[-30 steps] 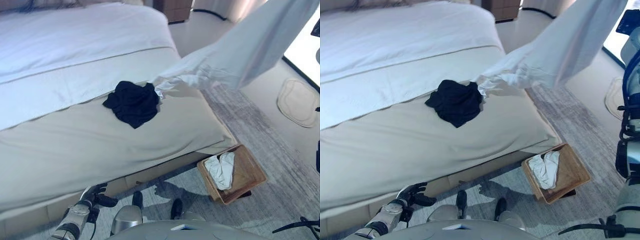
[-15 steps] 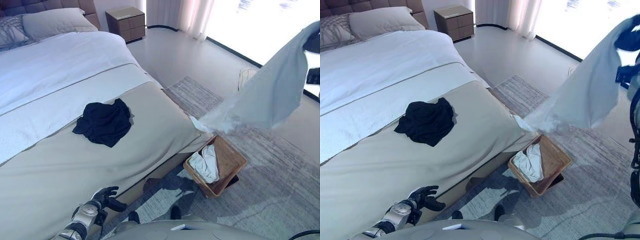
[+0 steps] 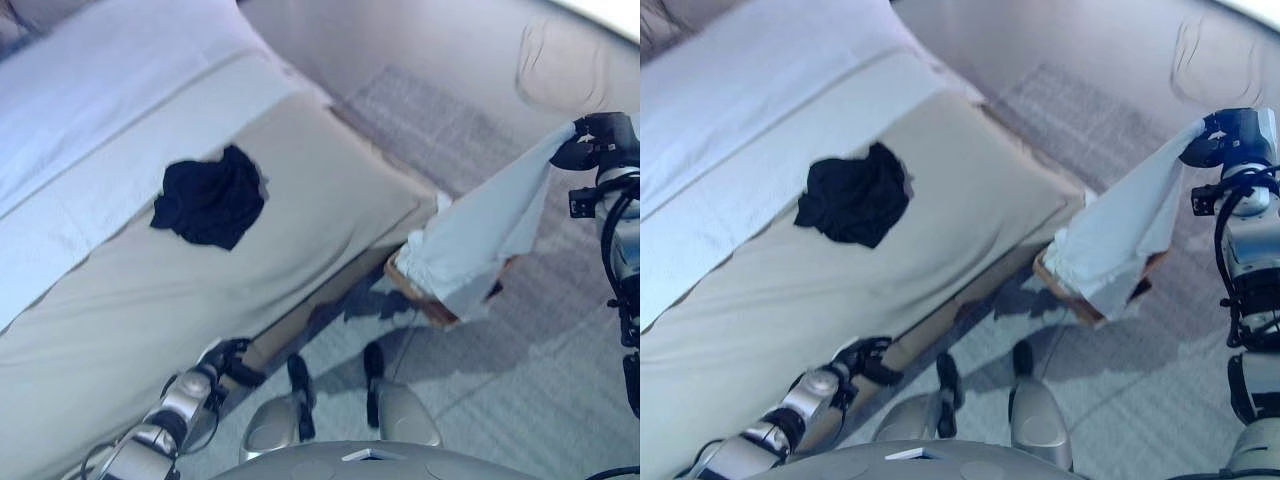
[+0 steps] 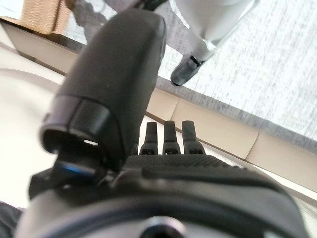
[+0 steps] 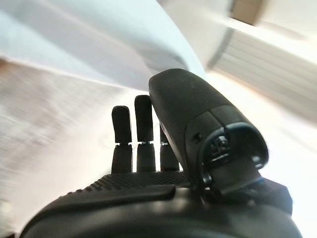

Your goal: Pick up the clothes from the bed and place them into the basket

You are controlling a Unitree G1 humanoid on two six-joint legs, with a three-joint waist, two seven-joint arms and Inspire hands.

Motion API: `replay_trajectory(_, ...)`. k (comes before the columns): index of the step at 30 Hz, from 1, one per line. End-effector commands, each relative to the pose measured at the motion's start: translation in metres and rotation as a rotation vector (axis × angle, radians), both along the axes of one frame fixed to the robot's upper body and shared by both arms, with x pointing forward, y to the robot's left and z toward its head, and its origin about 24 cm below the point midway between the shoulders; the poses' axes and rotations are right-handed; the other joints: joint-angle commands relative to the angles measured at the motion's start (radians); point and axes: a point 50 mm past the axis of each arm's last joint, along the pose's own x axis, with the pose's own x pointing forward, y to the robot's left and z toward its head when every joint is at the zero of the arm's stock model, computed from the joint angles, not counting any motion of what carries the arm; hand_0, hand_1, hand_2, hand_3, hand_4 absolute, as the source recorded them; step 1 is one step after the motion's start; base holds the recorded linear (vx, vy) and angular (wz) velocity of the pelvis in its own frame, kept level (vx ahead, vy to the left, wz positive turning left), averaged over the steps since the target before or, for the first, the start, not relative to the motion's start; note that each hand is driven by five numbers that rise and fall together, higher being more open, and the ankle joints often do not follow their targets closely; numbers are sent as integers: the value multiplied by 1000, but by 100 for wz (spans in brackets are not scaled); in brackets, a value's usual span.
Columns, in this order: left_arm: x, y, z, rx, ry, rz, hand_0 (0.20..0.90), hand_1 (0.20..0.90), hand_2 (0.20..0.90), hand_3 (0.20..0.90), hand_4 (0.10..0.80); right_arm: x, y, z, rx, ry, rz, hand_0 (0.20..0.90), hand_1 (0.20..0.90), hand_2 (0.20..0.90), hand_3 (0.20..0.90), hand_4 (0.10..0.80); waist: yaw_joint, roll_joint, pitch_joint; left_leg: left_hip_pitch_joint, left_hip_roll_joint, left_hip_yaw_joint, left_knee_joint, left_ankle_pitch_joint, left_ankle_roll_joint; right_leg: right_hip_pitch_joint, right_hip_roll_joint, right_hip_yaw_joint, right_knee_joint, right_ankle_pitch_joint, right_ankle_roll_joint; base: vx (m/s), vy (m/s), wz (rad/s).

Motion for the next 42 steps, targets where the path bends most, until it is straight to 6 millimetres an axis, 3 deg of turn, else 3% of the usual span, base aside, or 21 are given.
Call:
replay_trajectory(1,24,11,24,-4,-152,35,900,900,900,900,800,11,23,68,-120,-267,41,300,300,300,200,100,-5,-26,63,-121,-21,-71,222,-142,19,-41,-26,-61,141,-119,-50,-197,-106,4)
replay_trajectory(5,43,17,47,-38,-260,59,900,900,900,900,800,17,25,59,-130,-244,7,300,300,300,200,100,-5,15,132,-257,-32,-77,319,-142,27,-178,-23,-58,263,-150,-68,-146,-88,2)
replay_trajectory(6,46,18,50,-42,-274,59,900,900,900,900,800,18,23,58,-139,-226,-8,387,387,387,302,202,-4,27,145,-275,-34,-77,325,-138,27,-201,-21,-56,284,-157,-71,-48,-14,4)
replay_trajectory(7,47,18,52,-48,-283,61,900,900,900,900,800,19,23,57,-144,-220,-19,387,387,387,302,202,-4,35,152,-284,-37,-77,326,-134,27,-213,-21,-54,294,-160,-72,60,-4,5)
replay_trajectory(8,47,18,52,-52,-286,64,900,900,900,900,800,19,22,56,-151,-206,-33,775,775,775,755,655,-4,43,156,-280,-41,-84,332,-157,21,-214,-19,-44,312,-189,-66,74,5,5)
replay_trajectory(9,48,19,54,-58,-294,68,900,900,900,900,800,19,19,53,-159,-180,-50,900,900,900,900,800,-4,51,164,-290,-45,-82,332,-154,21,-230,-20,-42,326,-195,-66,76,8,4)
replay_trajectory(14,46,24,56,-75,-303,85,900,900,900,900,800,16,4,44,-164,-125,-165,900,900,900,900,800,4,88,177,-338,-60,-77,308,-122,19,-303,-28,-39,370,-208,-66,15,16,-2)
replay_trajectory(16,42,24,54,-85,-297,82,900,900,900,900,800,10,-12,38,-148,-90,-264,900,900,900,900,800,14,107,177,-348,-67,-78,284,-104,17,-321,-35,-45,376,-212,-66,52,39,-2)
replay_trajectory(21,37,23,50,-95,-282,72,900,900,900,900,800,-1,-32,29,-117,-32,-380,900,900,900,900,800,23,122,177,-335,-72,-78,247,-86,13,-314,-40,-55,363,-212,-68,50,46,1)
replay_trajectory(25,30,22,46,-104,-274,68,900,900,900,900,800,-15,-46,38,-312,-18,-486,900,900,900,900,800,27,121,177,-287,-72,-83,191,-68,10,-269,-41,-68,322,-198,-63,71,64,11)
replay_trajectory(29,26,21,44,-121,-274,81,900,900,900,900,800,-15,-32,61,-489,-111,-447,900,900,900,900,800,26,115,177,-243,-67,-81,132,-29,13,-224,-35,-82,261,-151,-60,35,109,9)
replay_trajectory(33,19,21,37,-136,-244,124,900,900,900,900,800,-5,20,81,-619,-242,-209,900,900,900,900,800,24,85,157,-170,-66,-84,58,-15,8,-156,-30,-82,195,-131,-41,88,170,6)
replay_trajectory(37,9,22,26,-137,-195,170,900,900,900,900,800,1,61,76,-699,-246,17,900,900,900,900,800,41,38,113,-113,-64,-92,13,-18,11,-87,-35,-95,134,-113,-25,124,160,12)
replay_trajectory(42,-7,24,14,-106,-133,165,900,900,900,900,800,8,79,60,-766,-164,154,900,900,900,900,800,97,-18,74,-80,-74,-118,33,-43,25,1,-61,-139,90,-100,-13,146,118,26)
